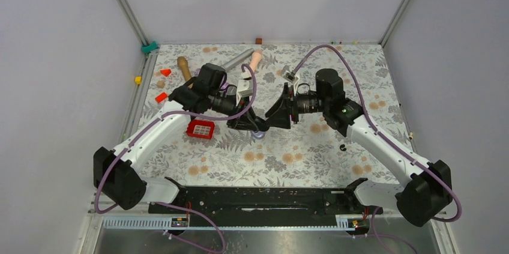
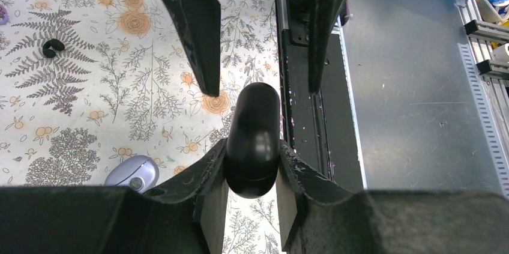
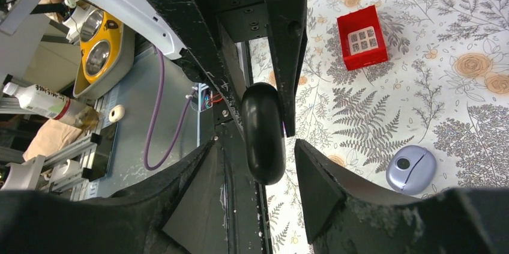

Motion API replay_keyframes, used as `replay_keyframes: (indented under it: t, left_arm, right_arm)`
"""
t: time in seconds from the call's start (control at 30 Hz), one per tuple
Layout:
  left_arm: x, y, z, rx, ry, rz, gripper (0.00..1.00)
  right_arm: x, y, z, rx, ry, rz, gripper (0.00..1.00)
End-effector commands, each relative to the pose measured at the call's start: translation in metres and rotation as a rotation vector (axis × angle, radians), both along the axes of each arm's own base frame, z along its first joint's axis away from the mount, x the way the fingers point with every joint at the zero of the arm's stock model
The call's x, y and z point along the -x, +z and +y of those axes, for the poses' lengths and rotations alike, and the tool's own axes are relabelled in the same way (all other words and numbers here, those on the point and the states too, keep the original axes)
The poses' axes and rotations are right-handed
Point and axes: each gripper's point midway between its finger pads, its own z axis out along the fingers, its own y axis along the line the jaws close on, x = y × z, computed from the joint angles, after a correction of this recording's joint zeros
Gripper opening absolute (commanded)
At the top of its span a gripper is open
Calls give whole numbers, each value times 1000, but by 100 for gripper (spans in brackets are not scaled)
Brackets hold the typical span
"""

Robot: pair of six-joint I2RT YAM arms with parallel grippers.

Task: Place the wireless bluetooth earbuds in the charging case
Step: Open the charging case.

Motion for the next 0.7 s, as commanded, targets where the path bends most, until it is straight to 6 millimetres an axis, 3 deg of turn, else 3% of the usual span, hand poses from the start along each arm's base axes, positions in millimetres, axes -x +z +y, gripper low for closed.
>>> replay_keyframes:
  t: [0.0,0.2,0.57,0.67]
  left_arm:
    - [-4,20,-5,39,-18,-80,6]
    - [-3,19,-7,38,-23,-74,6]
    - [-2,15,-9,26,-25,-78,7]
    - [-3,15,-10,26,-26,-78,8]
  right_arm:
    - [5,4,7,7,54,-43,57]
    - [14,-10,10,77,89,-63,54]
    - [12,-3,9,60,67,-98,51]
    - [13,-3,9,55,67,-105,42]
